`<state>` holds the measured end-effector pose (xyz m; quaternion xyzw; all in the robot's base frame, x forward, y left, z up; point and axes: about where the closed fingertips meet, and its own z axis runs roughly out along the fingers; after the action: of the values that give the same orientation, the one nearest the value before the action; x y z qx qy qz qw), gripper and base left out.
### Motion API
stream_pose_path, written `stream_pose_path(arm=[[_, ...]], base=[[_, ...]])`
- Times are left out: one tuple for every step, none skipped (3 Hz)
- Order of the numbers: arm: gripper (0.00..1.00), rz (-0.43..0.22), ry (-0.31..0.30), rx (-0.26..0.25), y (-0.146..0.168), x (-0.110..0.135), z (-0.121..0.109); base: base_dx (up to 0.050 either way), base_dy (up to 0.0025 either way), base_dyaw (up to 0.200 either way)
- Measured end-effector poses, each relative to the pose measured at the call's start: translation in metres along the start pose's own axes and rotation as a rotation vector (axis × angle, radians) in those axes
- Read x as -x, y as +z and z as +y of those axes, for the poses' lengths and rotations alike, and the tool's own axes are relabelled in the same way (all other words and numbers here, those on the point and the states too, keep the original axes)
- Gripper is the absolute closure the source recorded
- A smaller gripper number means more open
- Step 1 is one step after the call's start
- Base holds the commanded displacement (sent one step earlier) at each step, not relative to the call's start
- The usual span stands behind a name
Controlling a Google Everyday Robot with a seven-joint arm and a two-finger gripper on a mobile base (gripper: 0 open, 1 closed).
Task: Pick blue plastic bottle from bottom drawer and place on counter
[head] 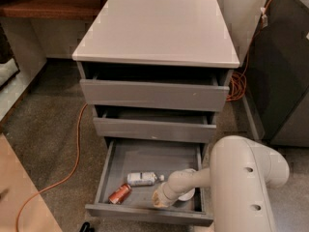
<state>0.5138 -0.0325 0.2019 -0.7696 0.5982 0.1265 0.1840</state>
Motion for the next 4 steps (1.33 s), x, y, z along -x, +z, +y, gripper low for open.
stream_pose_path(arm=[[1.0,0.016,-0.039,-0.006,-0.009,0.013,-0.007],[0.84,0.022,-0.065,-0.013,-0.02,0.028,-0.023],[0.59,-0.008,-0.063,-0.01,-0.028,0.044,-0.041],[0.37,-0.023,-0.051,0.014,-0.027,0.062,-0.06]], base=[[0.0,0.0,0.0],[0.0,0.0,0.0],[0.0,0.0,0.0],[0.0,0.0,0.0]])
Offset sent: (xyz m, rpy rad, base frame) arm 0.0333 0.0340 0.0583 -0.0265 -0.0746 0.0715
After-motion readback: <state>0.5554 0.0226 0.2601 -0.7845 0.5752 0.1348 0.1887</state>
